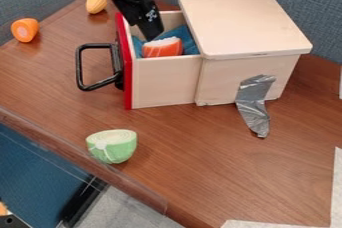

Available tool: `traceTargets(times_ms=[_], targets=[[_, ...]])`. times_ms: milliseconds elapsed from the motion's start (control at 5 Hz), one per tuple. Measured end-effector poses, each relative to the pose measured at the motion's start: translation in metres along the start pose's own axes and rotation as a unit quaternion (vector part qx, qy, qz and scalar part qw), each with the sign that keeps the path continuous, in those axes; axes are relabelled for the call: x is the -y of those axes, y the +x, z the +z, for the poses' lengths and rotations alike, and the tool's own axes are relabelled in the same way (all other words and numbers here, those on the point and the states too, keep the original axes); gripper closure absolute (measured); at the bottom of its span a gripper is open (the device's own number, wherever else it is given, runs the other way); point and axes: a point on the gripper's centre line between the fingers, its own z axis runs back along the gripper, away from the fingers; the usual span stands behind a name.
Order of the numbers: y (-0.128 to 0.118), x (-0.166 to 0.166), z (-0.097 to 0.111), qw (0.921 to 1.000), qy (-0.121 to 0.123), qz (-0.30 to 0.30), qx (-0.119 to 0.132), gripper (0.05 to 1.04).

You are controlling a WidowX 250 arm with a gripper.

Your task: Take out the thing in the drawer and place it on the table

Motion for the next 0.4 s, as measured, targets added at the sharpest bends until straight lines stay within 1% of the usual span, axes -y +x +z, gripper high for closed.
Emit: traceTargets(times_ms=[200, 400], targets=[[-0.0024, -0.0002, -0.0084, 1.0000, -0.005, -0.002, -0.008, 0.083], [0.0022, -0.0057, -0.0109, 1.0000, -0.001, -0.007, -0.001, 0.083]])
